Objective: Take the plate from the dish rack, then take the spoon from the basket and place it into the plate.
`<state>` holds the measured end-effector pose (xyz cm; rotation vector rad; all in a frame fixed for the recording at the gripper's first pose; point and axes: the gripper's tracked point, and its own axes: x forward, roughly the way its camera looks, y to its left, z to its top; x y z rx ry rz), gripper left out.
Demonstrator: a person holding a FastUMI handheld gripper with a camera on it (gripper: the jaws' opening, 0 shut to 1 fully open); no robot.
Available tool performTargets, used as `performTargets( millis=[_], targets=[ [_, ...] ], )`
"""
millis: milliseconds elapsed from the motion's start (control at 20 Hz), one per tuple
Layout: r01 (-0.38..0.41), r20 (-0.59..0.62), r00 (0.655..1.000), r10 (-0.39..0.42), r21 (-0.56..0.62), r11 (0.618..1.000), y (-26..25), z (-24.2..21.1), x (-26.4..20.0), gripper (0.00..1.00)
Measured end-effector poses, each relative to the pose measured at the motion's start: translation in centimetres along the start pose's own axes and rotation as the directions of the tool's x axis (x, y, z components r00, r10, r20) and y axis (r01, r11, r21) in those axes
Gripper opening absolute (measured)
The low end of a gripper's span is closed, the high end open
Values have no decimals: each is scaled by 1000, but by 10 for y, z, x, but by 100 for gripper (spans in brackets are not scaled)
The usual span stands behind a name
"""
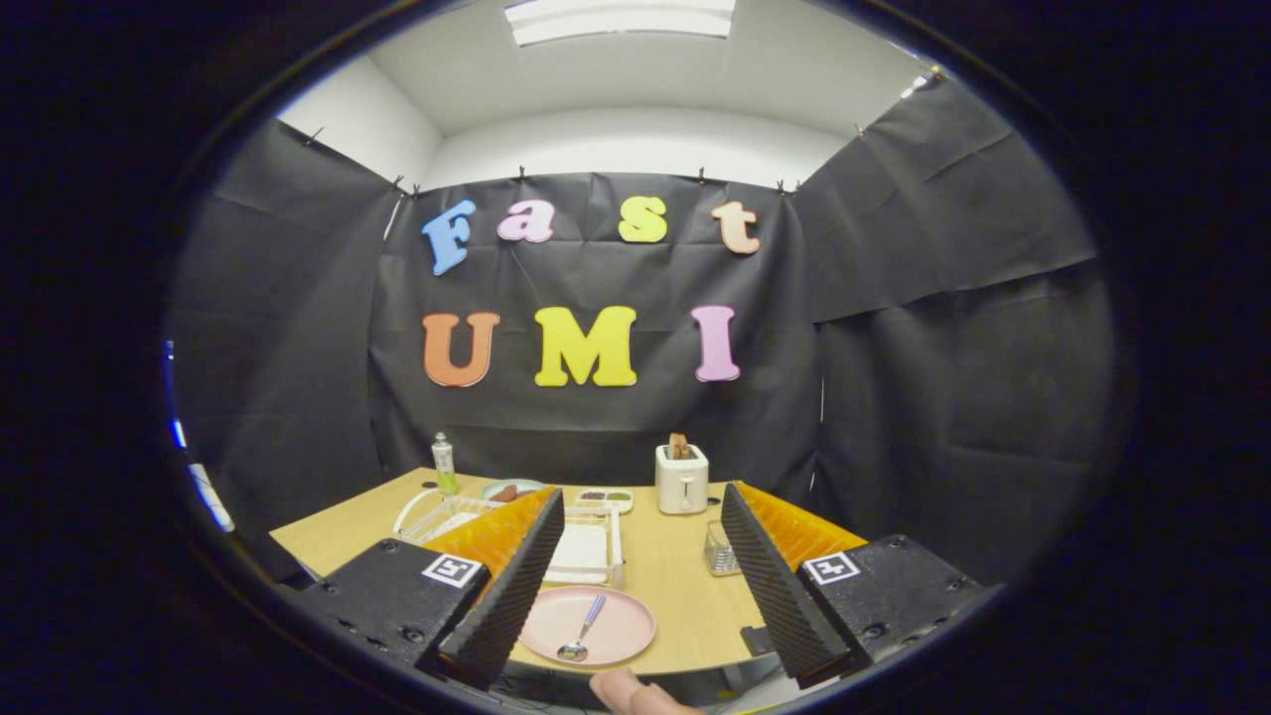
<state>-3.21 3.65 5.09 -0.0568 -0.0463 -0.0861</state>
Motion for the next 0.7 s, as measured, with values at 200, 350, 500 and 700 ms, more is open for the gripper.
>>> performTargets(
  millis=[200,350,500,700],
  targets=[
    [6,-4,1000,-6,-11,1000,0,-2,1,100],
    [23,5,1000,-23,-22,999,-5,0,1,100],
    [17,9,1000,-17,-17,1000,-4,-1,0,100],
    [19,-2,1000,-19,-27,999,-7,-4,1,100]
  ],
)
